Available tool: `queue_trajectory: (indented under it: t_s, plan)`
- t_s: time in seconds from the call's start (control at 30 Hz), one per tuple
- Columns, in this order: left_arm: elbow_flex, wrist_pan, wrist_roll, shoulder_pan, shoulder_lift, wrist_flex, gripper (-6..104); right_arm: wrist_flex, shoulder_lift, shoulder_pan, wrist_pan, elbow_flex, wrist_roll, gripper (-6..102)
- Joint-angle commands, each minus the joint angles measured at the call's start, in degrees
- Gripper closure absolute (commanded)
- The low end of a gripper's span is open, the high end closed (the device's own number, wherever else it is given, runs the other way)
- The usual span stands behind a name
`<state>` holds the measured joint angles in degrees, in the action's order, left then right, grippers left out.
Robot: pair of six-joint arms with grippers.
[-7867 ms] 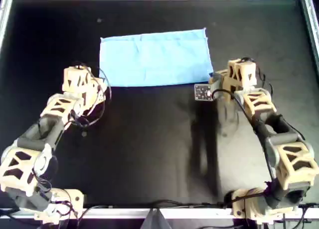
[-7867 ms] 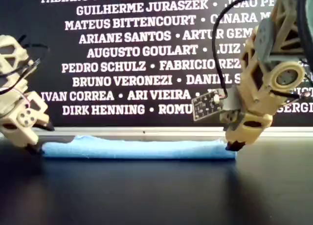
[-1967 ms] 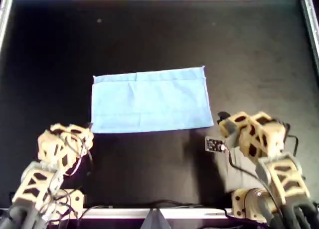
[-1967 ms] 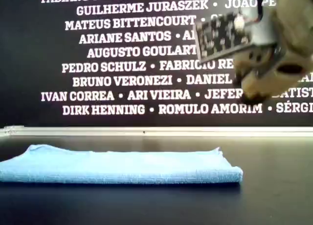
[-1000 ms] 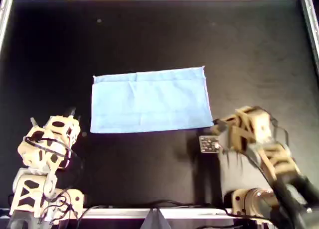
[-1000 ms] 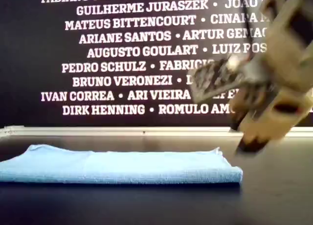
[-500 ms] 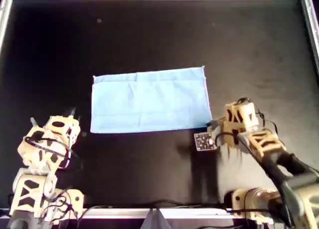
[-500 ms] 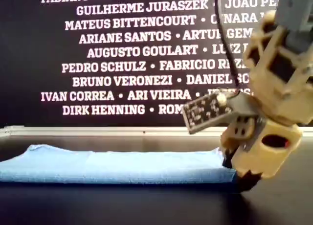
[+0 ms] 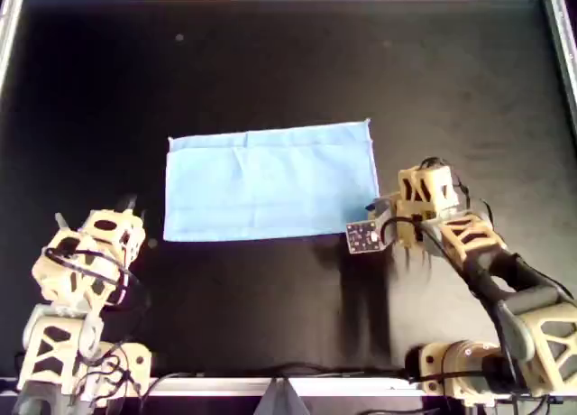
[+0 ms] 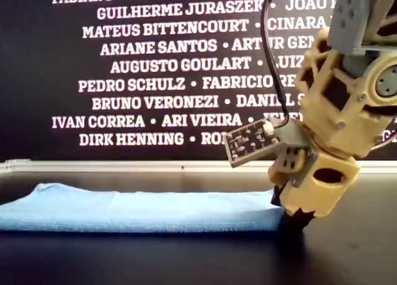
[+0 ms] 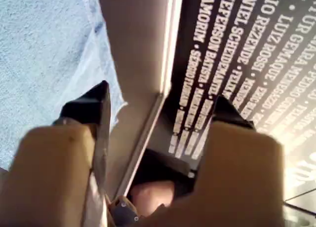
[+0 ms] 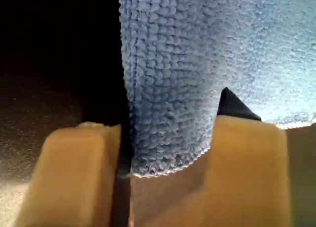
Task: Fold a cloth
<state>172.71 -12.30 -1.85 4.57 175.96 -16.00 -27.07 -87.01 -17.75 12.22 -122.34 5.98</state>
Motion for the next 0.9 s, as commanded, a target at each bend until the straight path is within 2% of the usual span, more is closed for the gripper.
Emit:
queue_trajectory:
  t_s: [0.0,0.2,0.37,0.6,0.87]
  plan:
    - [-2.37,0.26,-0.44,-0.35,1.05,0.53,25,0.79,-0.88,0.79,-0.44,3.08,-0.44,41]
    - [-2.37,0.26,-0.44,-0.35,1.05,0.53,25,0.79,-2.29,1.05,0.44,3.52,-0.44,76]
    - [-2.46,0.26,-0.44,-0.35,1.05,0.53,25,0.88,-2.46,1.14,0.44,3.6,-0.44,97]
    - [-2.46,0.26,-0.44,-0.35,1.05,0.53,25,0.88,-2.9,1.05,0.44,4.39,-0.35,97]
    - [-2.55,0.26,-0.44,-1.14,1.05,0.53,25,0.88,-5.45,-0.88,0.44,16.35,-0.35,97]
